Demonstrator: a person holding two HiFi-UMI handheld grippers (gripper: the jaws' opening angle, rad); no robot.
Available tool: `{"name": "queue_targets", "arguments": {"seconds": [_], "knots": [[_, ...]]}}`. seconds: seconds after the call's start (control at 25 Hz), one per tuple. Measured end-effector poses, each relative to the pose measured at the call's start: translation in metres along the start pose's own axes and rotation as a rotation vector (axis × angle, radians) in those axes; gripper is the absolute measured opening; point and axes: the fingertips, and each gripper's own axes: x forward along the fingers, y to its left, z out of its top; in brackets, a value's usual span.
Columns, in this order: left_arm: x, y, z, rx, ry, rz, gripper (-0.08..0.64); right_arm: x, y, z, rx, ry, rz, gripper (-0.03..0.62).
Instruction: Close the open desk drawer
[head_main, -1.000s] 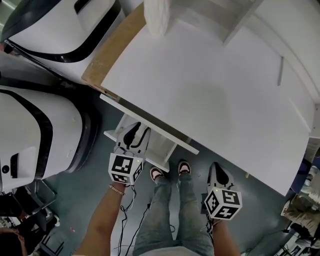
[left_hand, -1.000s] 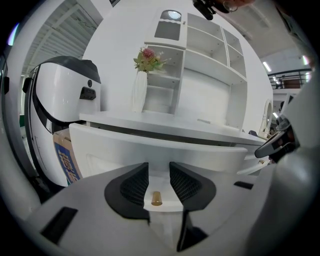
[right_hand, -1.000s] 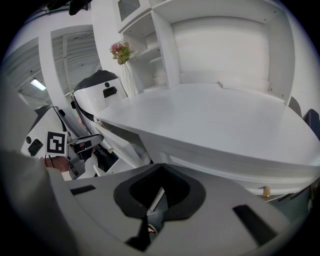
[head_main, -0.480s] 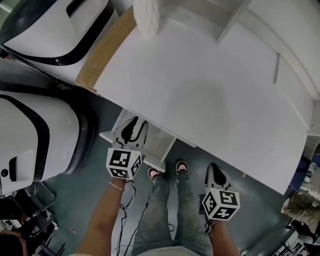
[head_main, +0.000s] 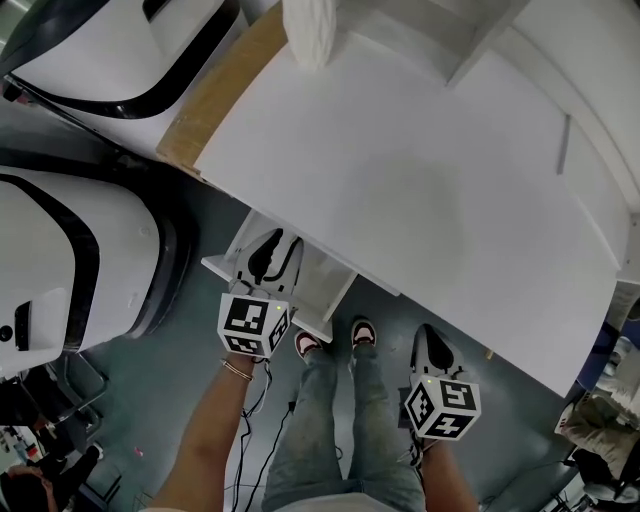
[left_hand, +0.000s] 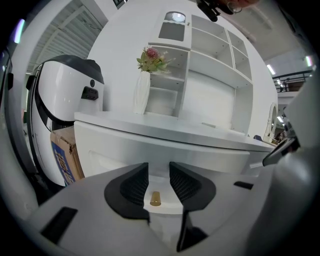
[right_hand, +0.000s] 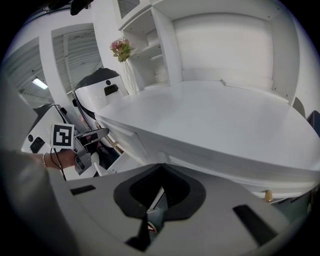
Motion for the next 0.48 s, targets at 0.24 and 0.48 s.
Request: {"name": "queue_targets", "arguments": {"seconds": [0.24,0.48], "knots": [[-0.004,-0.001,-0.003,-0.002,-0.021,0.007,0.135,0.009,0.014,-0.004,-0.048,0.022,0.035,0.008],[-0.035,0.003,-0.031,0.008,-0.011,0.020,0.138,0.024,0.036,-0.016,-0.130,0.054,0.081,0.006]]}}
